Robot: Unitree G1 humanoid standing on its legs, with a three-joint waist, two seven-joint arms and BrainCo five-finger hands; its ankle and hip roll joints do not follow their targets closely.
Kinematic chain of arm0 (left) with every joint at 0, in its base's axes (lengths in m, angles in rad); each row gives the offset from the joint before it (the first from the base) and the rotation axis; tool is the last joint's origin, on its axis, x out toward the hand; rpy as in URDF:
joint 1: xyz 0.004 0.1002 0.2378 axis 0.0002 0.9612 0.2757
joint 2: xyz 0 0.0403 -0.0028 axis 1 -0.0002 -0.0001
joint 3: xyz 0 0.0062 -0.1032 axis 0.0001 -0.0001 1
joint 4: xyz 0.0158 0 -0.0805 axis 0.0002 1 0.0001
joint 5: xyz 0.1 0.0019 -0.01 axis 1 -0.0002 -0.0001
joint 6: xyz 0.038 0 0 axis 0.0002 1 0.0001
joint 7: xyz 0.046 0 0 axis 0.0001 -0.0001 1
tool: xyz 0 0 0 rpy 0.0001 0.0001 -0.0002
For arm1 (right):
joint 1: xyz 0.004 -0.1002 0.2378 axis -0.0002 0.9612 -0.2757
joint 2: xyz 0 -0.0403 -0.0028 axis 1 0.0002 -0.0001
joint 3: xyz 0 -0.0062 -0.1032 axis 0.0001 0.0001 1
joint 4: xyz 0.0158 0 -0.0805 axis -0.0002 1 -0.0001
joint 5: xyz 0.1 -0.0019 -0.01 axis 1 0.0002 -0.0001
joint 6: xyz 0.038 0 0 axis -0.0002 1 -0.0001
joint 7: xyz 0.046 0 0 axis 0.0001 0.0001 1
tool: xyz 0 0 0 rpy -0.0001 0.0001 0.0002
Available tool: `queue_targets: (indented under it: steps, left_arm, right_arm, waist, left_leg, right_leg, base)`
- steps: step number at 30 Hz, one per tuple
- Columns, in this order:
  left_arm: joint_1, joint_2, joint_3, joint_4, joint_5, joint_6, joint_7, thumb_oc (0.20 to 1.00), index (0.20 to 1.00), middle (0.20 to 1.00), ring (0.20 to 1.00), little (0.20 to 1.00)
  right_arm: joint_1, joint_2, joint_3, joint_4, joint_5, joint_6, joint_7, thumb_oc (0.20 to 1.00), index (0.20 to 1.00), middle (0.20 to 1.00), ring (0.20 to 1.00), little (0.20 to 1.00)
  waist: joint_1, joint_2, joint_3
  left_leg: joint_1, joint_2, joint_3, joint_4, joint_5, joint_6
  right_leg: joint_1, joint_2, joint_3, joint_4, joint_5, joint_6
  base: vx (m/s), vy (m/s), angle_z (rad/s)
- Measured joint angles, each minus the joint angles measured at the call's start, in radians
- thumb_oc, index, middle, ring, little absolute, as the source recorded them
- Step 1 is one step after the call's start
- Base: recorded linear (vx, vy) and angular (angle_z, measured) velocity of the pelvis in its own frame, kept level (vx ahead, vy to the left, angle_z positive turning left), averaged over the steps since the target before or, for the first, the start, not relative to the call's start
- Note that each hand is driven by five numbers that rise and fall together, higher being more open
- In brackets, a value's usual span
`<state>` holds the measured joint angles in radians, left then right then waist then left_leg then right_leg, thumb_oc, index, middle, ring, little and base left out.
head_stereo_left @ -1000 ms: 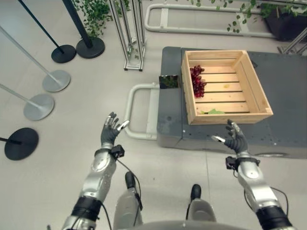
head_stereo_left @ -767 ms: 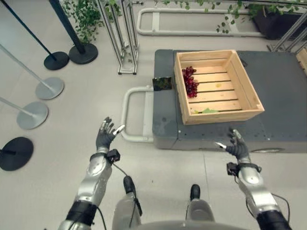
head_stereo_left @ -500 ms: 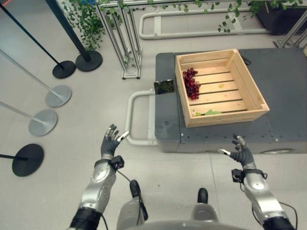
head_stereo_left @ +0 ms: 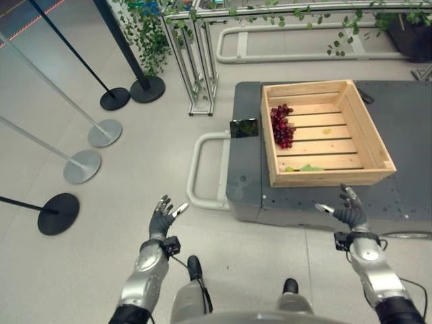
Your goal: Pick up the fruits from the basket on one side to the basket on the other side
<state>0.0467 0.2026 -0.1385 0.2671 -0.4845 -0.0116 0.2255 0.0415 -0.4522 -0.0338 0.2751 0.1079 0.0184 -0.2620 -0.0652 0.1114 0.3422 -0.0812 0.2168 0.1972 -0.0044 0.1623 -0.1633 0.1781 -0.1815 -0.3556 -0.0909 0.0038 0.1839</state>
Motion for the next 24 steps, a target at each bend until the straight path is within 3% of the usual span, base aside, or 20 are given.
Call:
queue_targets:
  steps: [9,18,24]
  left_arm:
    - [-0.024,0.044,-0.007,-0.003,0.0,0.002,0.0,1.0,1.0,1.0,1.0,1.0]
    - [-0.033,0.065,-0.008,-0.006,0.0,0.005,0.0,1.0,1.0,1.0,1.0,1.0]
    - [-0.055,0.086,-0.01,-0.01,0.0,0.005,0.0,1.0,1.0,1.0,1.0,1.0]
  right_arm:
    - [-0.119,-0.035,0.003,0.048,0.001,0.033,-0.022,1.0,1.0,1.0,1.0,1.0]
    - [-0.291,-0.157,0.019,0.207,0.019,0.055,-0.027,1.0,1.0,1.0,1.0,1.0]
    - [-0.31,-0.18,0.025,0.219,0.043,0.064,-0.022,1.0,1.0,1.0,1.0,1.0]
  waist:
    - [0.029,-0.078,0.011]
    - [0.068,-0.104,0.011]
    - [0.082,-0.116,0.013]
  left_leg:
    - [-0.004,-0.012,0.01,-0.021,0.005,0.004]
    - [-0.045,-0.035,0.003,-0.025,0.013,0.016]
    - [-0.045,-0.047,0.0,-0.038,0.016,0.021]
  right_leg:
    - [-0.01,-0.011,-0.004,0.0,0.001,0.003]
    - [-0.042,-0.029,-0.013,0.001,0.007,0.012]
    - [-0.046,-0.038,-0.019,0.001,0.008,0.014]
  base:
    - [-0.01,0.077,0.0]
    - [0.0,0.078,0.05]
    - [0.01,0.077,0.03]
